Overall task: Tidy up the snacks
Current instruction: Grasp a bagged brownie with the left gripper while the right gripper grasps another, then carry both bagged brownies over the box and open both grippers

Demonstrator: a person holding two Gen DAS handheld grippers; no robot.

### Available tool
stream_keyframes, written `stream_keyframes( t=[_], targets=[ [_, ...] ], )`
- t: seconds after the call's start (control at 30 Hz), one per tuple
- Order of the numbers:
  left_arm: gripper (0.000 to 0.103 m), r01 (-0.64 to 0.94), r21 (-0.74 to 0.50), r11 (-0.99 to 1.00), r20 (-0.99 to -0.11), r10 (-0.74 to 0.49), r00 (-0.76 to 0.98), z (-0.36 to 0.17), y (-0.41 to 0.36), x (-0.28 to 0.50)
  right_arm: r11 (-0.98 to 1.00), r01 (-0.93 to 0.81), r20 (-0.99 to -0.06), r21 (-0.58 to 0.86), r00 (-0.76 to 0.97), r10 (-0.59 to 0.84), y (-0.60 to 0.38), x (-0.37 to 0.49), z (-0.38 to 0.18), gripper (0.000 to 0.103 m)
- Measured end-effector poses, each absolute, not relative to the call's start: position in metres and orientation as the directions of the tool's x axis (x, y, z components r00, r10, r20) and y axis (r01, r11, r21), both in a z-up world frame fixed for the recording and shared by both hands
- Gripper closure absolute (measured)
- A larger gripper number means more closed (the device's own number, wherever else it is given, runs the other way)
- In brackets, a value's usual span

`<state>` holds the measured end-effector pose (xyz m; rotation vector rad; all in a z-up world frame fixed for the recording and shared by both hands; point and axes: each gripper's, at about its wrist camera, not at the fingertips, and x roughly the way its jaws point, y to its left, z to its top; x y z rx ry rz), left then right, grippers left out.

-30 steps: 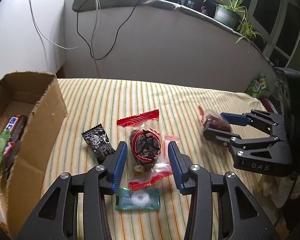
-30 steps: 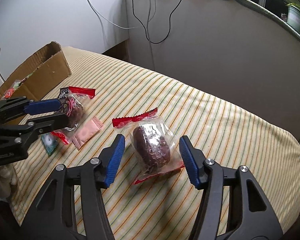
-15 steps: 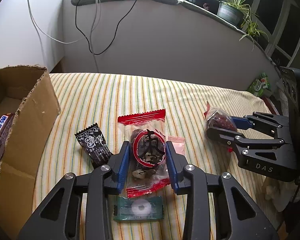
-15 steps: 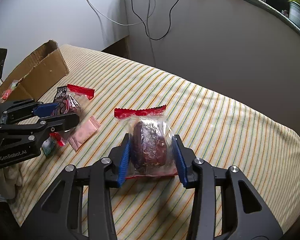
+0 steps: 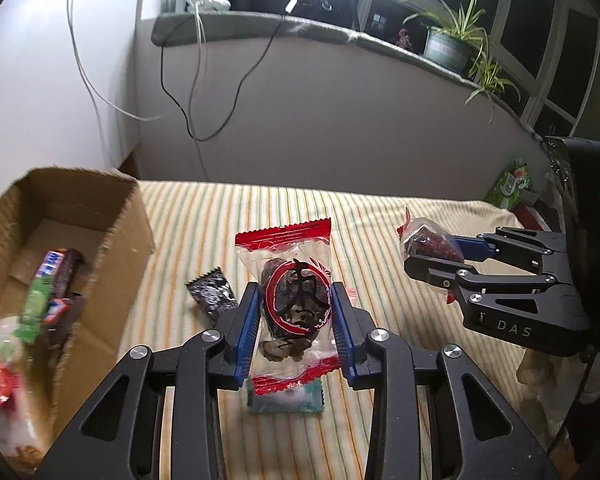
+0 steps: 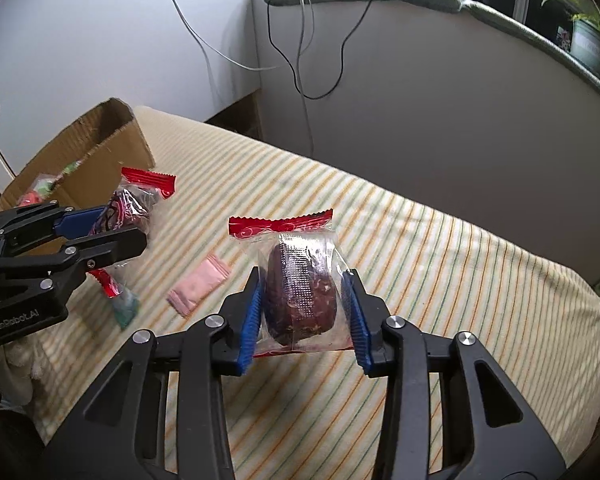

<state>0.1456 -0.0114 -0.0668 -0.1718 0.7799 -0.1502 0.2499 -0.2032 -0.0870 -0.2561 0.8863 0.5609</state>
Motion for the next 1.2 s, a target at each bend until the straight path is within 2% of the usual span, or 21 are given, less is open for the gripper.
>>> stream_keyframes(
  t=[0.5,1.2],
  targets=[
    [0.070,0.008,-0.181,0.983,-0.614,-0.119,0.781,-0.029,0.034,0.095,0.789,-0.614,-0.729,0.002,0.540,0.422,-0.157,0.220,-0.039,0.063],
    [0.070,-0.167,-0.173,0.971,-0.597,0.031,0.801,-0.025,0.119,0.054,0.689,-0.725,-0.704,0.006,0.486,0.517,-0.036,0.209,-0.021,0.063]
  ],
)
